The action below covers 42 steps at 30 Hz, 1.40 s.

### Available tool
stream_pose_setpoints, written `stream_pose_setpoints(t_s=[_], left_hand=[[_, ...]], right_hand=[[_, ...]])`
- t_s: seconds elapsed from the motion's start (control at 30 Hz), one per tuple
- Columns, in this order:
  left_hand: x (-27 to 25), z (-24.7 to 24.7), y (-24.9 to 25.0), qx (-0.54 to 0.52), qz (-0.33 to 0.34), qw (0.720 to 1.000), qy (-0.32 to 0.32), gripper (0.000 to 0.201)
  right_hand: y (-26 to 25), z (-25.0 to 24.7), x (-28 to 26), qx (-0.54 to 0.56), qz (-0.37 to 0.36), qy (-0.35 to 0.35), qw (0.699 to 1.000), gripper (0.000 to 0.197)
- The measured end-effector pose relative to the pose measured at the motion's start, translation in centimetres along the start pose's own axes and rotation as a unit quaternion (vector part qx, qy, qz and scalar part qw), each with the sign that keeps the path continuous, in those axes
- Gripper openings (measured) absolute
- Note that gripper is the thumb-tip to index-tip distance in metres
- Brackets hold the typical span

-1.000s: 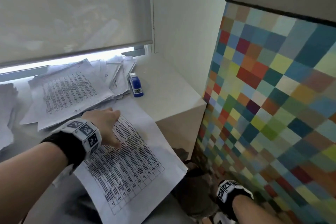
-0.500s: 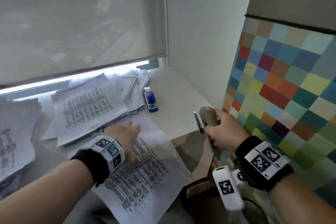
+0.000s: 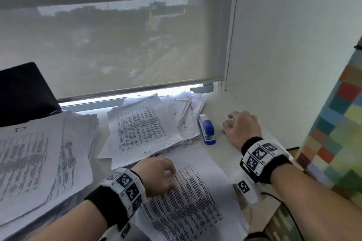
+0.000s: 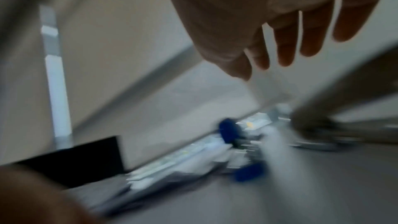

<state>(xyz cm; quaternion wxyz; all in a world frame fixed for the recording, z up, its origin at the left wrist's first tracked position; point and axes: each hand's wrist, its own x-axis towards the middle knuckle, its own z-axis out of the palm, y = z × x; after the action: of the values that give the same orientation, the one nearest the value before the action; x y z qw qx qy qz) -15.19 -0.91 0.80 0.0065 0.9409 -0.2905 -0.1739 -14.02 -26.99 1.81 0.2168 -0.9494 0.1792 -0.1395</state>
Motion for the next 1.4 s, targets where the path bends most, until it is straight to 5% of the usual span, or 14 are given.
stream_pose_setpoints(t_s=[0.17,0.4,0.5,0.6,0.73,0.83,0.9,0.97,1.03,1.07,1.13,1.2,1.3,1.4], left_hand=[[-0.3,0.6,-1.9,-0.078,0.003,0.997,0.016,0.035],[0.0,1.0,-2.7,-0.092,-0.009,0.995,0.035,0.051],[-0.2,1.2,-3.1,-0.155,-0.017,0.985,0.078,0.076],[-0.7,1.0,-3.9,-0.215,-0.053,0.963,0.154,0.097],[-1.6,-0.2,-5.7,-0.408,-0.124,0.868,0.255,0.087],[-1.6,-0.2,-7.0,-0.639,-0.125,0.724,0.229,0.076],[-1.4,0.1,-6.9,-0.713,-0.138,0.656,0.207,0.056],[-0.9,0.3,-6.8,-0.685,-0.176,0.666,0.239,0.028],[-0.7,0.3,-7.0,-0.659,-0.196,0.674,0.270,0.012],[-0.7,0.4,-7.3,-0.653,-0.200,0.676,0.277,0.010],[-0.7,0.6,-8.0,-0.649,-0.211,0.677,0.275,0.009],[-0.8,0.9,-8.6,-0.647,-0.223,0.676,0.273,0.010],[-1.1,1.0,-9.3,-0.649,-0.233,0.673,0.268,0.012],[-1.7,0.6,-9.6,-0.658,-0.229,0.667,0.264,0.014]], right_hand=[[-3.8,2.7,-4.7,-0.084,-0.044,-0.251,0.963,0.068],[-5.3,4.1,-4.7,-0.023,0.030,-0.312,0.949,0.052],[-3.9,3.7,-4.1,0.140,0.043,-0.316,0.937,0.061],[-2.5,3.2,-4.1,0.402,0.036,-0.280,0.871,0.053],[-1.5,2.6,-2.8,0.572,0.022,-0.188,0.798,0.065],[-1.8,2.5,-1.8,0.630,0.031,-0.176,0.756,0.087],[-3.2,2.2,-1.6,0.607,0.031,-0.181,0.773,0.081],[-4.8,2.1,-1.0,0.483,0.007,-0.141,0.864,0.060],[-5.4,2.7,0.8,0.181,0.010,-0.065,0.981,0.050],[-5.6,3.0,1.6,0.070,0.029,-0.062,0.995,0.055],[-6.0,3.8,2.7,-0.003,0.081,-0.137,0.987,0.064],[-6.4,4.4,3.2,0.006,0.099,-0.189,0.977,0.041],[-6.8,5.0,3.8,0.051,0.105,-0.158,0.980,0.020],[-6.5,5.3,4.3,0.354,0.174,-0.106,0.913,0.018]])
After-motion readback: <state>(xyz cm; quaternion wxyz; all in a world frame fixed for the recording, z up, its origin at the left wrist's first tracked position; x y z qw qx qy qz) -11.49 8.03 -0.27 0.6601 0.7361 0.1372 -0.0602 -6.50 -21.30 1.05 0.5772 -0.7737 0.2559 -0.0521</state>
